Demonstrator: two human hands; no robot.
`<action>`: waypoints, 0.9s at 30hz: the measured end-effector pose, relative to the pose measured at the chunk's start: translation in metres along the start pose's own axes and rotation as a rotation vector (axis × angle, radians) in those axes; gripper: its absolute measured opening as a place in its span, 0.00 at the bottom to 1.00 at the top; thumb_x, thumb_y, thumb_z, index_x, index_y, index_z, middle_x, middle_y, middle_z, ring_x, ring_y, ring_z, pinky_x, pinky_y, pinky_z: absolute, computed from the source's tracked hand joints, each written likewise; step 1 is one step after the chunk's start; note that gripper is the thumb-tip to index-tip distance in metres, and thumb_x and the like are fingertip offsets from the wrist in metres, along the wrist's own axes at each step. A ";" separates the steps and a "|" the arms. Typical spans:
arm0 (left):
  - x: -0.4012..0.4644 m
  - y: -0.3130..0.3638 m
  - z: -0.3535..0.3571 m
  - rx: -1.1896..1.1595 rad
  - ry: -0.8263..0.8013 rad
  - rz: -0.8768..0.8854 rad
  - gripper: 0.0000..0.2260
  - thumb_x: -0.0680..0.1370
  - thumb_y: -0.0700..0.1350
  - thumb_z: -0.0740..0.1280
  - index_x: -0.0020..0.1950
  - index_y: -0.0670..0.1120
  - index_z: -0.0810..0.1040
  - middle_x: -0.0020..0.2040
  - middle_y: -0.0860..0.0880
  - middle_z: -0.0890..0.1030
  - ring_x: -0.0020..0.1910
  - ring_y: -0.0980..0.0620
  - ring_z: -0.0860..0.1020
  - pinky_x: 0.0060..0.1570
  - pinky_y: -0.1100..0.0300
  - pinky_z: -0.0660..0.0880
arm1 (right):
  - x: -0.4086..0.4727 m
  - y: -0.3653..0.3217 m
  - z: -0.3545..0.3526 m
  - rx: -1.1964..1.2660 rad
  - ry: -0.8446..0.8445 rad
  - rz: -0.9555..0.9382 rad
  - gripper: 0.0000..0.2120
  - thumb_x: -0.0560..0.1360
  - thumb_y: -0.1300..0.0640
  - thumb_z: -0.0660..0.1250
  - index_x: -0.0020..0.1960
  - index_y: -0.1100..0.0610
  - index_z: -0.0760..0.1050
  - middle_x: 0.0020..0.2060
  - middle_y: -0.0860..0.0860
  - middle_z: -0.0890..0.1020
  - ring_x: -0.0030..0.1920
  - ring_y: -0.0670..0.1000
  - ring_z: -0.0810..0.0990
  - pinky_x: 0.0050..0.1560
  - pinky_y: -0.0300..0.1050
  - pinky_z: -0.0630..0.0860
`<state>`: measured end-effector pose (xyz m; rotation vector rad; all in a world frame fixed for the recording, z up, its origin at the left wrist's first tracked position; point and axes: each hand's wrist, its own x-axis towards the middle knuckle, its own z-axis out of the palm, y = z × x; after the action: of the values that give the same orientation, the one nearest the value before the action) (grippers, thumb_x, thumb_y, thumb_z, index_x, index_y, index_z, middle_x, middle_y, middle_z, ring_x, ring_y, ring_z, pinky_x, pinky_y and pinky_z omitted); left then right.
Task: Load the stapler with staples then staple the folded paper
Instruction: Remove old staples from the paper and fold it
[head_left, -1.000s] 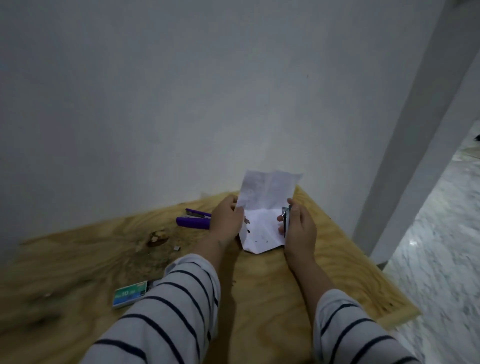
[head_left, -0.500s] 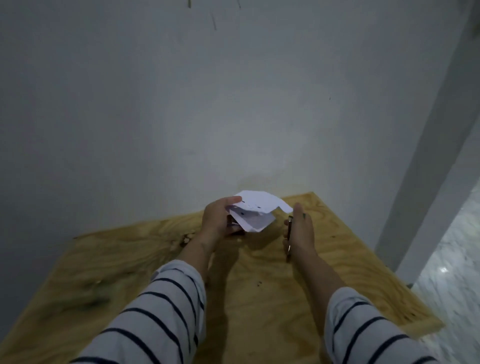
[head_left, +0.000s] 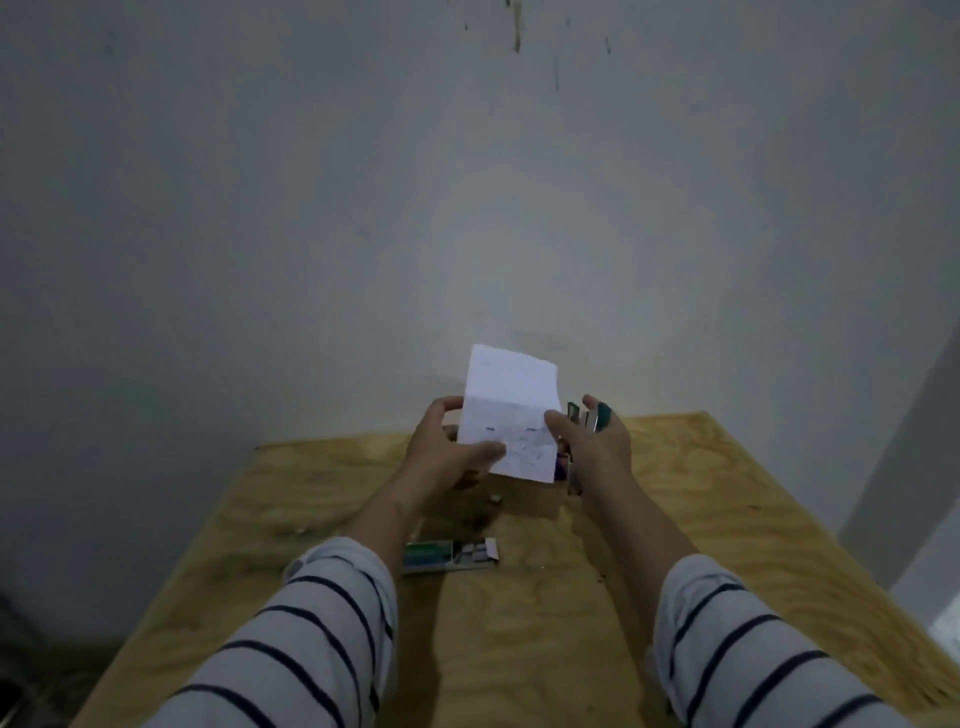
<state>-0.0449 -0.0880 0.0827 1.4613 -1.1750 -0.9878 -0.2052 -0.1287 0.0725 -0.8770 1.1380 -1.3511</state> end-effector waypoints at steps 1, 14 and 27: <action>-0.001 0.000 -0.007 0.070 -0.025 -0.012 0.26 0.71 0.43 0.75 0.64 0.51 0.68 0.58 0.47 0.76 0.50 0.48 0.78 0.36 0.61 0.80 | 0.000 -0.001 0.002 -0.071 -0.026 -0.026 0.27 0.72 0.64 0.71 0.69 0.56 0.67 0.56 0.56 0.75 0.52 0.58 0.79 0.34 0.42 0.80; 0.001 0.001 -0.039 -0.052 0.250 0.126 0.26 0.75 0.42 0.71 0.70 0.48 0.65 0.66 0.44 0.73 0.58 0.47 0.74 0.45 0.52 0.80 | -0.005 0.010 0.022 -0.312 -0.172 0.060 0.15 0.71 0.63 0.67 0.57 0.66 0.71 0.37 0.55 0.73 0.35 0.50 0.71 0.32 0.42 0.67; 0.006 -0.001 -0.041 -0.155 0.323 0.129 0.39 0.69 0.38 0.77 0.72 0.50 0.58 0.67 0.44 0.72 0.65 0.44 0.72 0.57 0.45 0.78 | -0.028 0.023 0.043 -0.335 -0.413 -0.050 0.25 0.74 0.47 0.68 0.67 0.52 0.65 0.59 0.52 0.80 0.41 0.49 0.76 0.36 0.42 0.74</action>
<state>-0.0043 -0.0860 0.0897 1.3442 -0.9237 -0.7070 -0.1550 -0.1058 0.0644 -1.3643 1.0319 -0.9672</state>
